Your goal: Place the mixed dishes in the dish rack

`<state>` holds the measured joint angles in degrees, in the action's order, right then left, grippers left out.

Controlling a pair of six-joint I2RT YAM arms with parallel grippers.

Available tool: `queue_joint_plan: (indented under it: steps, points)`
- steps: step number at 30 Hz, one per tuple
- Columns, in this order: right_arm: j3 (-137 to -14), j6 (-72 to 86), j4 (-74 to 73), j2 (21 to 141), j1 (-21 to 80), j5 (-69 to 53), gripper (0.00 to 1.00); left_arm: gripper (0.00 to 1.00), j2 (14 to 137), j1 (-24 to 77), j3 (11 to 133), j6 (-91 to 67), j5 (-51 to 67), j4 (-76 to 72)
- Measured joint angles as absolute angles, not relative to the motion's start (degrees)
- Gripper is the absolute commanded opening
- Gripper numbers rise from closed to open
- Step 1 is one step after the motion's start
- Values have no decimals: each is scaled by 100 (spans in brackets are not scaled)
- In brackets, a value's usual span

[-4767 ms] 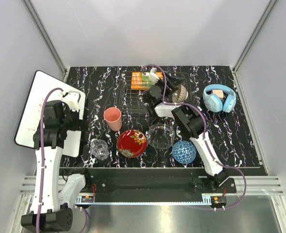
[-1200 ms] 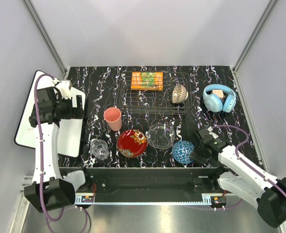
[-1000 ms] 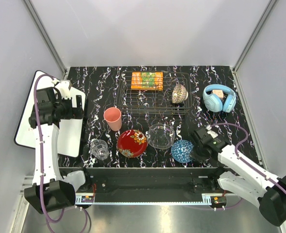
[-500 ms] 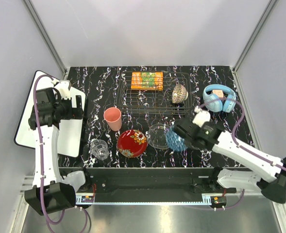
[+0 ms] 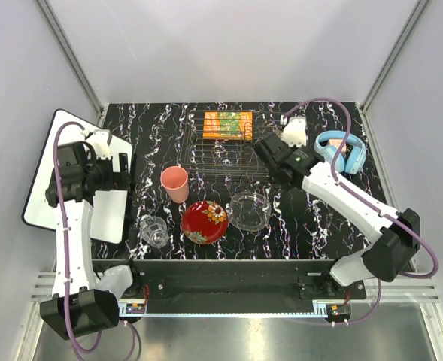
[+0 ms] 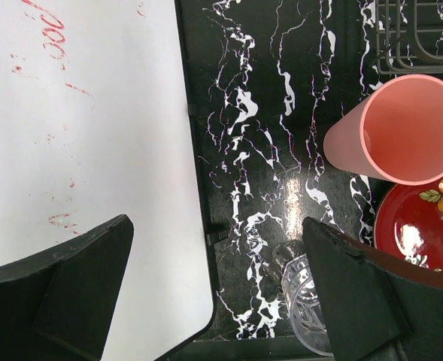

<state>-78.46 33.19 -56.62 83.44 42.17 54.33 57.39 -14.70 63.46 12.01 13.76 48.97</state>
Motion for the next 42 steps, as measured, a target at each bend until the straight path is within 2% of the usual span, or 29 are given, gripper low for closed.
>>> queue_joint_plan:
  steps: [6, 16, 42]
  points:
    - [-8173, 2552, -5175, 8847, 3909, 6055, 0, 99, 5765, -1472, 6195, 1157, 1435, 4880]
    - [-8593, 2191, -4871, 10088, 3896, 6335, 0, 99, 5846, -1514, 6154, 1072, 1485, 4805]
    - [-8812, 2106, -4453, 10884, 3363, 6169, 0, 99, 5743, -1627, 5977, 1186, 1476, 4779]
